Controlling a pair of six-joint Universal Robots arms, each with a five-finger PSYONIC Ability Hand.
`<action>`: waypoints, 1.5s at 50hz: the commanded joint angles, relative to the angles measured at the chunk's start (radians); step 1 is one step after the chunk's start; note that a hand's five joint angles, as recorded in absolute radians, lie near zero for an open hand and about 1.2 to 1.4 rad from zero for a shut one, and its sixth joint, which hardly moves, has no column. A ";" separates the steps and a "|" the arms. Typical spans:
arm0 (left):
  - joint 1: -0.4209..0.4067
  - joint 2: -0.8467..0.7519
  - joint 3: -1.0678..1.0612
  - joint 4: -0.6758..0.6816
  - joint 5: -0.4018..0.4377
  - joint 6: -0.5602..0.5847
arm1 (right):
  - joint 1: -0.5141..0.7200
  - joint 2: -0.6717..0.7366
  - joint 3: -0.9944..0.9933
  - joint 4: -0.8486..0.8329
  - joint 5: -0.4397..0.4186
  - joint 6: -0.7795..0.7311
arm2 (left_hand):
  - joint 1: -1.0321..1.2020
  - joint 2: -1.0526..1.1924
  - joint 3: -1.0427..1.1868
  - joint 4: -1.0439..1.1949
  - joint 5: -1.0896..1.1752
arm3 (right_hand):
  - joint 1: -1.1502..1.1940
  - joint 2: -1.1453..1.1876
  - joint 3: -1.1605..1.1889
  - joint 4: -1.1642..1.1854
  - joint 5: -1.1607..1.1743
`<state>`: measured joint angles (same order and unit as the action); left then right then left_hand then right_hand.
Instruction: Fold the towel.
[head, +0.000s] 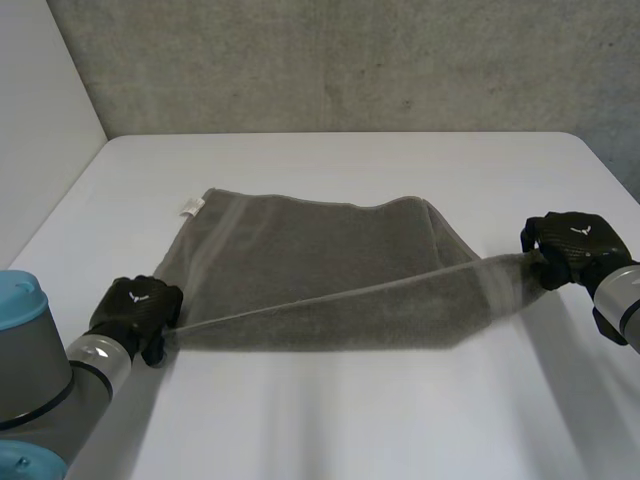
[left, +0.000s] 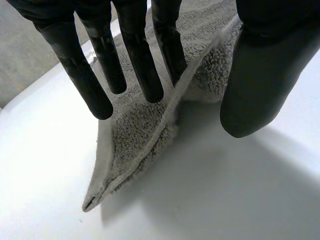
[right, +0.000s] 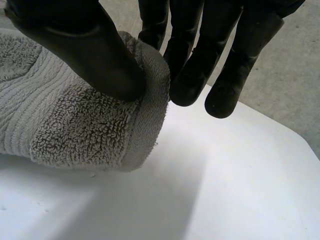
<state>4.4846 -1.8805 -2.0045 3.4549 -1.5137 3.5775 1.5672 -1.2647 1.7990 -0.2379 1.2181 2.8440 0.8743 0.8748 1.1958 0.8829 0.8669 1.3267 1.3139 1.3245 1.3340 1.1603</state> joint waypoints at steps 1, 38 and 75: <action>-0.001 -0.002 0.012 0.000 -0.008 0.000 | -0.003 0.004 -0.001 -0.001 0.000 0.000 | -0.100 -0.101 -0.422 -0.109 -0.267 | 0.070 0.082 0.072 0.062 0.061; 0.088 0.615 0.039 -0.103 0.082 -0.022 | -0.179 -0.607 -0.107 0.363 -0.210 -0.034 | 0.522 0.521 0.200 0.513 0.355 | 0.070 0.082 0.072 0.062 0.061; -0.004 -0.240 0.536 -0.122 0.083 -0.014 | 0.054 0.258 -0.499 0.328 0.144 -0.245 | 0.522 0.521 0.200 0.513 0.355 | 0.070 0.082 0.072 0.062 0.061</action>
<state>4.5053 -2.0109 -1.5810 3.3321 -1.4258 3.5630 1.5921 -1.1409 1.4097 0.1442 1.2698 2.5963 1.4481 1.5006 1.5244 1.5149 1.4977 1.3270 1.3140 1.3344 1.3340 1.1603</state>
